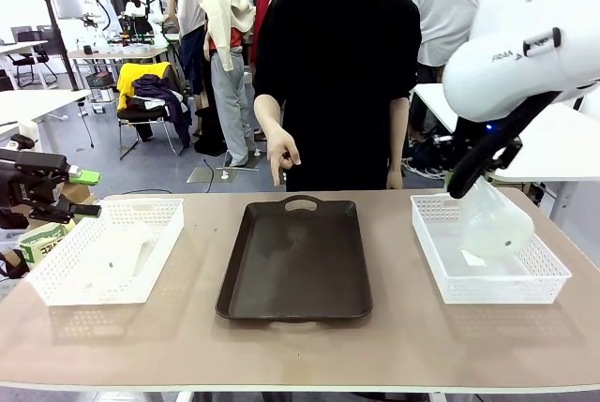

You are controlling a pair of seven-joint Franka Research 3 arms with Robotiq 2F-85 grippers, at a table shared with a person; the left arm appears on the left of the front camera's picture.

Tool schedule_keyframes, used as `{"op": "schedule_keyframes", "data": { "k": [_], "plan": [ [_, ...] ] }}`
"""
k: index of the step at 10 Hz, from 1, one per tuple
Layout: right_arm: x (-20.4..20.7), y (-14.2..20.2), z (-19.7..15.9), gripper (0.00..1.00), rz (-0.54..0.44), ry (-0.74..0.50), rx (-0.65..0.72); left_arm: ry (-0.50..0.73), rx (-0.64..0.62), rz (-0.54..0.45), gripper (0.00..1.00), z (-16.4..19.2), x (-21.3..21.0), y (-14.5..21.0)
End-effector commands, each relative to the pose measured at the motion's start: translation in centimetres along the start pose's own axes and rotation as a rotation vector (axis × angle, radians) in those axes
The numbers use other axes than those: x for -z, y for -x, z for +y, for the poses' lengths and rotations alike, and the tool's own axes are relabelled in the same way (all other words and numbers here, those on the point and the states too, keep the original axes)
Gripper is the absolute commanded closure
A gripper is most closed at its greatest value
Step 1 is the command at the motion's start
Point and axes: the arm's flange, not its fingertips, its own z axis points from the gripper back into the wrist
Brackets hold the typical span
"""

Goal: Prepare the laboratory tools.
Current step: While moving the picked Big flask to the Handle tray indicated by the person, stop as directed by the person.

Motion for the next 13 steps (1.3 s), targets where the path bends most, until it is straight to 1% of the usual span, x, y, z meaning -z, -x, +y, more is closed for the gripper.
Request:
{"op": "schedule_keyframes", "data": {
  "k": [1, 3, 7, 9, 11, 12, 13],
  "plan": [
    [-2.9, -0.5, 3.4, 1.0, -0.047, -0.048, -0.196, 0.018, 0.004, -0.011, 0.0, -0.1, -0.1, -0.1],
    [-3.8, -1.7, 8.4, 1.0, -0.054, -0.102, -0.349, 0.018, 0.004, -0.011, 0.0, -0.1, -0.1, -0.1],
    [-4.2, -3.4, 17.2, 1.0, -0.084, -0.179, -0.497, 0.018, 0.004, -0.011, 0.0, -0.1, -0.1, -0.1],
    [-3.1, -4.5, 21.8, 1.0, -0.065, -0.242, -0.568, 0.018, 0.004, -0.011, 0.0, -0.1, -0.1, -0.1],
    [-1.3, -4.8, 25.2, 1.0, -0.041, -0.307, -0.601, 0.018, 0.004, -0.011, 0.0, -0.1, -0.1, -0.1],
    [-0.2, -4.8, 26.7, 1.0, -0.042, -0.337, -0.608, 0.018, 0.004, -0.011, 0.0, -0.1, -0.1, -0.1],
    [1.0, -4.8, 28.0, 1.0, -0.079, -0.365, -0.641, 0.018, 0.004, -0.011, 0.0, -0.1, -0.1, -0.1]
  ]
}}
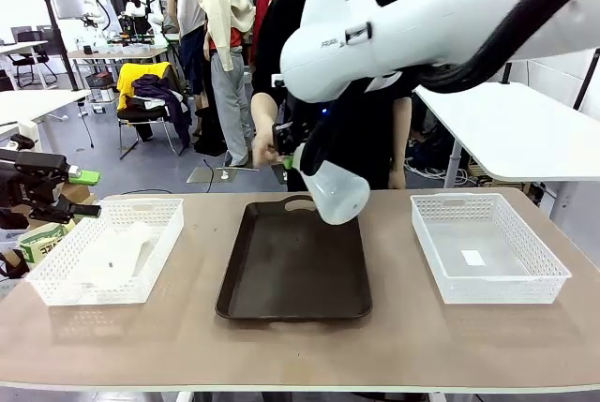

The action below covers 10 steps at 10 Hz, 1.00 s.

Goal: Prepare the laboratory tools.
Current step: While moving the picked Big flask to the Handle tray indicated by the person, stop as directed by the person.

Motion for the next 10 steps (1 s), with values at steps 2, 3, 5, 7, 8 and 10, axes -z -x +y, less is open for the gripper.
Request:
{"op": "schedule_keyframes", "data": {
  "k": [2, 3, 5, 7, 8, 10],
  "plan": [
    [3.2, -1.5, 0.3, 1.0, -0.005, -0.079, -0.064, 0.018, 0.004, -0.013, 0.0, -0.1, -0.1, -0.1],
    [4.2, -1.7, 0.3, 1.0, 0.022, -0.114, -0.063, 0.018, 0.004, -0.013, 0.0, -0.1, -0.1, -0.1],
    [4.8, -1.7, 0.3, 1.0, 0.017, -0.125, -0.061, 0.018, 0.004, -0.013, 0.0, -0.1, -0.1, -0.1],
    [5.0, -1.4, -0.3, 1.0, 0.026, -0.139, -0.043, 0.018, 0.004, -0.013, 0.0, -0.1, -0.1, -0.1],
    [4.7, -1.3, -0.4, 1.0, 0.042, -0.137, -0.036, 0.018, 0.004, -0.013, 0.0, -0.1, -0.1, -0.1],
    [5.5, -1.4, 0.3, 1.0, 0.021, -0.108, -0.037, 0.018, 0.004, -0.013, 0.0, -0.1, -0.1, -0.1]
  ]
}}
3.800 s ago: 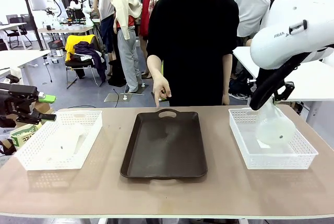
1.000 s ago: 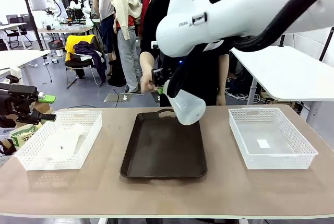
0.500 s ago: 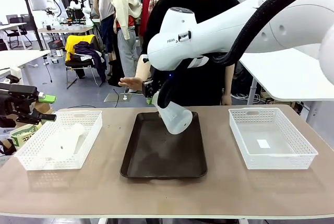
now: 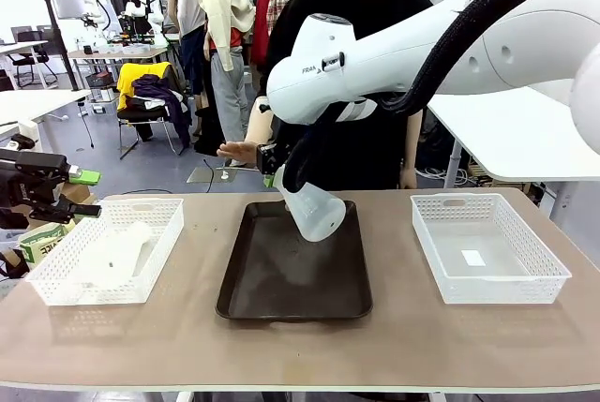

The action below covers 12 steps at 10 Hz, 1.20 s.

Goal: Prepare the laboratory tools.
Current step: While moving the picked Big flask to the Handle tray indicated by the person, stop as directed by the person, then place the picked Big flask upright in the Handle tray as instructed by the person.

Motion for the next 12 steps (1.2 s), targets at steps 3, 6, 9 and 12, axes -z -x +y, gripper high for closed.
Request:
{"op": "schedule_keyframes", "data": {
  "k": [3, 6, 9, 12],
  "plan": [
    [-0.02, -0.05, 0.07, 1.0, -0.006, 0.001, -0.004, 0.018, 0.004, -0.013, 0.0, -0.11, -0.15, -0.1],
    [-0.02, -0.05, 0.07, 1.0, -0.006, 0.001, -0.004, 0.018, 0.004, -0.013, 0.0, -0.11, -0.15, -0.1],
    [-0.02, -0.05, 0.07, 1.0, -0.006, 0.001, -0.004, 0.018, 0.004, -0.013, 0.0, -0.11, -0.15, -0.1],
    [-0.02, -0.05, 0.07, 1.0, -0.006, 0.001, -0.004, 0.018, 0.004, -0.013, 0.0, -0.11, -0.15, -0.1]
  ]
}}
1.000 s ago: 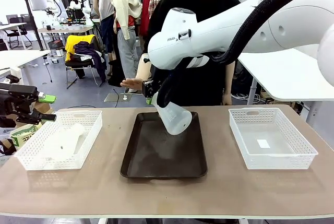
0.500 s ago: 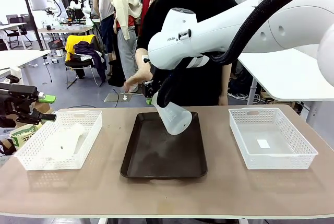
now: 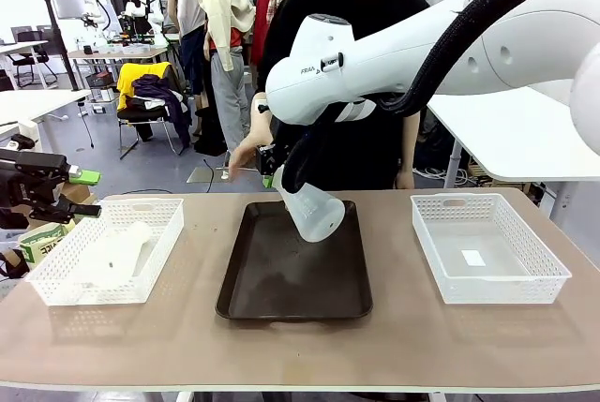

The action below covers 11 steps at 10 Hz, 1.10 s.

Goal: Prepare the laboratory tools.
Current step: Place the picked Big flask upright in the Handle tray as instructed by the person.

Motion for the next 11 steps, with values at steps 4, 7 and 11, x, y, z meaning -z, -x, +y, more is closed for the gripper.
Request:
{"op": "schedule_keyframes", "data": {
  "k": [4, 7, 11],
  "plan": [
    [-0.05, -0.06, -0.07, 1.0, -0.006, 0.001, -0.002, 0.018, 0.004, -0.013, 0.0, -0.11, -0.15, -0.1],
    [-0.05, -0.06, -0.07, 1.0, -0.006, 0.001, -0.002, 0.018, 0.004, -0.013, 0.0, -0.11, -0.15, -0.1],
    [-0.05, -0.06, -0.07, 1.0, -0.006, 0.001, -0.002, 0.018, 0.004, -0.013, 0.0, -0.11, -0.15, -0.1]
  ]
}}
